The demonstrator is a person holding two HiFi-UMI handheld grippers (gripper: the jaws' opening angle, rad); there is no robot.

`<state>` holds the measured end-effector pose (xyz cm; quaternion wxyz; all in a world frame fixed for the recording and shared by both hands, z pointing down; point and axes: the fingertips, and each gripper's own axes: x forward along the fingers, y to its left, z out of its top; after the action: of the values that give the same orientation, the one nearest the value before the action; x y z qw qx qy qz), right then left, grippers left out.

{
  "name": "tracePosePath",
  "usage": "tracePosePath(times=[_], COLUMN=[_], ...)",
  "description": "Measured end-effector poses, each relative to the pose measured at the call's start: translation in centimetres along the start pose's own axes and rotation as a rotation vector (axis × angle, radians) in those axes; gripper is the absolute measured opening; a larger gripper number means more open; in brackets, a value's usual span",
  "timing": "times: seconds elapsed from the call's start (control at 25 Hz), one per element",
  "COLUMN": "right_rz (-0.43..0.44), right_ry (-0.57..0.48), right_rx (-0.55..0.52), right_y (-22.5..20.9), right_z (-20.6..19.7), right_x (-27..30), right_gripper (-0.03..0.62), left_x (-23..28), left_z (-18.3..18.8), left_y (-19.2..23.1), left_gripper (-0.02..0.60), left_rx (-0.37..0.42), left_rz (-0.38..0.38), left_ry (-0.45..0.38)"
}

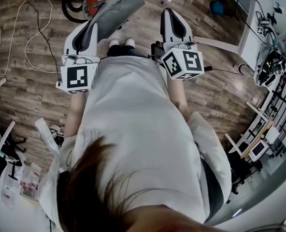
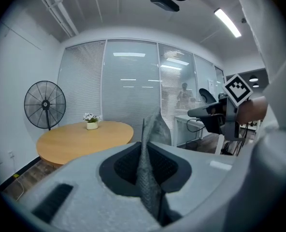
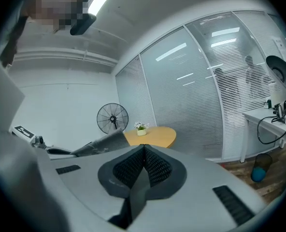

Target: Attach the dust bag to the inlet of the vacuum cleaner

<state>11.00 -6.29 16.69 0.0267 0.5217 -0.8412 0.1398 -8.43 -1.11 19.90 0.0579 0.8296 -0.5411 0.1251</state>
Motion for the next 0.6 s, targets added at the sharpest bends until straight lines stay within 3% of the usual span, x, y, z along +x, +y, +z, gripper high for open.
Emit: tracePosePath(times=[0.6], right_rz=[0.035], right_ry=[0.017], right_rx=[-0.005], right_y=[-2.8], right_z=[0.5], right_x=[1.1], right_gripper=[0.003], left_x=[2.5], left_z=[0.0], left_y=[-3.2], left_gripper=[0.041], left_rx=[0.082], left_rz=[-0.092], left_ry=[0.045])
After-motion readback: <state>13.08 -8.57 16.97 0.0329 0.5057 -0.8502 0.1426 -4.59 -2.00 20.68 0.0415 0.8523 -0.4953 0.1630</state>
